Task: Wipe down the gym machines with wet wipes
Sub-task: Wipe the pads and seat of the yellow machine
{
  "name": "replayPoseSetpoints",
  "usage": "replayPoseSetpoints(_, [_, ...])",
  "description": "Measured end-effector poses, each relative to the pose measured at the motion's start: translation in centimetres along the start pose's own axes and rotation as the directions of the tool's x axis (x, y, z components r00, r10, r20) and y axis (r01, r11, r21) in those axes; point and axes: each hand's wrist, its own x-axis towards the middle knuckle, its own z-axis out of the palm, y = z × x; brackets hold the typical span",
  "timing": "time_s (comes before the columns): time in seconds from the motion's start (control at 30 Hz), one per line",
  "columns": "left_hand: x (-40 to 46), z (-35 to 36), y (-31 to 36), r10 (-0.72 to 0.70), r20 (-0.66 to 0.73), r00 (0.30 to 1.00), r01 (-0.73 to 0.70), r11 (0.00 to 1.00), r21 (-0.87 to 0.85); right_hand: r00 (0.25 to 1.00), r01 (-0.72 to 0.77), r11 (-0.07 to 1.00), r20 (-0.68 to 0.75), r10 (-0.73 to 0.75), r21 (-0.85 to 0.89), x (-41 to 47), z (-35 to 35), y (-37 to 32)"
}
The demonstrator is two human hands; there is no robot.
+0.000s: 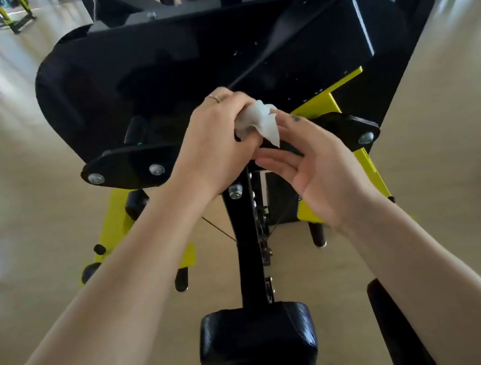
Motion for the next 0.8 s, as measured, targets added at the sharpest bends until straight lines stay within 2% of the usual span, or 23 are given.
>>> replayPoseSetpoints(0.17, [-0.9,0.7,0.0,0.059,0.094,0.994,-0.060,0.998,0.017,0.996,0.069,0.994,-0.050,-0.073,-0.082,1.2,-0.3,0.6])
replayPoseSetpoints(0.27, [-1.2,0.3,0.2,-0.003,0.133,0.991,0.008,0.999,-0.036,0.990,0.084,0.987,-0.099,-0.098,-0.137,1.8,-0.4,1.3])
replayPoseSetpoints(0.37, [-1.2,0.2,0.1,0.014,0.158,0.987,-0.009,0.999,-0.032,0.990,0.079,0.990,-0.106,-0.092,-0.118,1.8,-0.2,2.2])
replayPoseSetpoints(0.47, [-0.8,0.3,-0.3,-0.028,0.165,0.986,0.036,0.998,-0.046,0.988,0.086,0.987,-0.114,-0.101,-0.136,2.0,-0.3,2.8])
replayPoseSetpoints(0.57, [-0.1,0.4,-0.7,-0.061,0.199,0.978,0.072,0.996,-0.050,0.978,0.096,0.967,-0.156,-0.135,-0.236,2.4,-0.9,3.5])
replayPoseSetpoints(0.63, [0.0,0.9,-0.9,-0.085,0.141,0.986,0.095,0.993,-0.069,0.962,0.108,0.927,-0.196,-0.188,-0.360,2.5,-1.3,4.2])
replayPoseSetpoints(0.7, [-0.1,1.9,-0.8,-0.143,-0.006,0.990,0.142,0.985,-0.094,0.938,0.096,0.852,-0.239,-0.250,-0.515,2.4,-1.3,4.9])
replayPoseSetpoints(0.8, [-0.3,3.4,-0.7,-0.173,-0.217,0.961,0.183,0.983,0.026,0.916,0.144,0.798,-0.227,-0.332,-0.585,2.1,-0.7,5.8])
